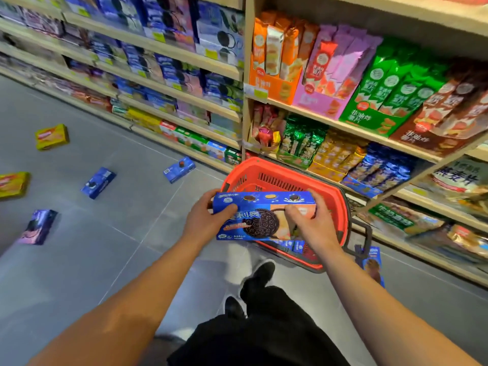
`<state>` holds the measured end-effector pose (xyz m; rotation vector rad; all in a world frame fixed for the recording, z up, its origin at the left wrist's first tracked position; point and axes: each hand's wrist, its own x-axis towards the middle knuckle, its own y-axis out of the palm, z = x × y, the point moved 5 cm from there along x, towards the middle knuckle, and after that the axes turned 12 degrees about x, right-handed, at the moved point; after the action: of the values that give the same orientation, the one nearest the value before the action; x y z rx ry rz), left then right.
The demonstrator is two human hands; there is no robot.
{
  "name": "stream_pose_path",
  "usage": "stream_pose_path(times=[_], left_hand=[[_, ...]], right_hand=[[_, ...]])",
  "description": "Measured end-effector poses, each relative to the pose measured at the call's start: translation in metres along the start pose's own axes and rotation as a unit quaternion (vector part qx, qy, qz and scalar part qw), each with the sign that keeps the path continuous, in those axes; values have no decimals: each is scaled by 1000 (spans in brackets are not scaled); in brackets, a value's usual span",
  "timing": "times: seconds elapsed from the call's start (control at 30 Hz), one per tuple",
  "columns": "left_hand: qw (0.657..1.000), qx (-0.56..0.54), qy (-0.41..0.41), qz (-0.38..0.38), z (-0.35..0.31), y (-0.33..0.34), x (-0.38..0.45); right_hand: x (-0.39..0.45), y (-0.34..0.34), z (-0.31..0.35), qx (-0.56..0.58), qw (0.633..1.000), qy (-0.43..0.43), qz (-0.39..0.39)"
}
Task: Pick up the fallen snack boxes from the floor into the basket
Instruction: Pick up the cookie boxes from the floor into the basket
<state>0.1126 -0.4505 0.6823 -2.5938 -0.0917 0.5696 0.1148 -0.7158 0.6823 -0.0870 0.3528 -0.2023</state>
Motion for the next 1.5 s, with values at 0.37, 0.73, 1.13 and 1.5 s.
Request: stream_pose_path(times=[0.37, 0.73, 1.13, 1.5], left_hand=[[995, 68, 1, 77, -23, -1, 153], [951, 181, 14, 251, -67, 38, 276], [713, 390, 239, 531, -115, 145, 371], [560, 506, 324, 570, -18, 226, 393]], right_hand=[[100, 46, -9, 77, 992, 88, -57], [151, 47, -27, 155, 955, 158, -196], [118, 147, -66, 336, 742, 175, -553], [140, 233, -180, 381, 621, 223, -648]])
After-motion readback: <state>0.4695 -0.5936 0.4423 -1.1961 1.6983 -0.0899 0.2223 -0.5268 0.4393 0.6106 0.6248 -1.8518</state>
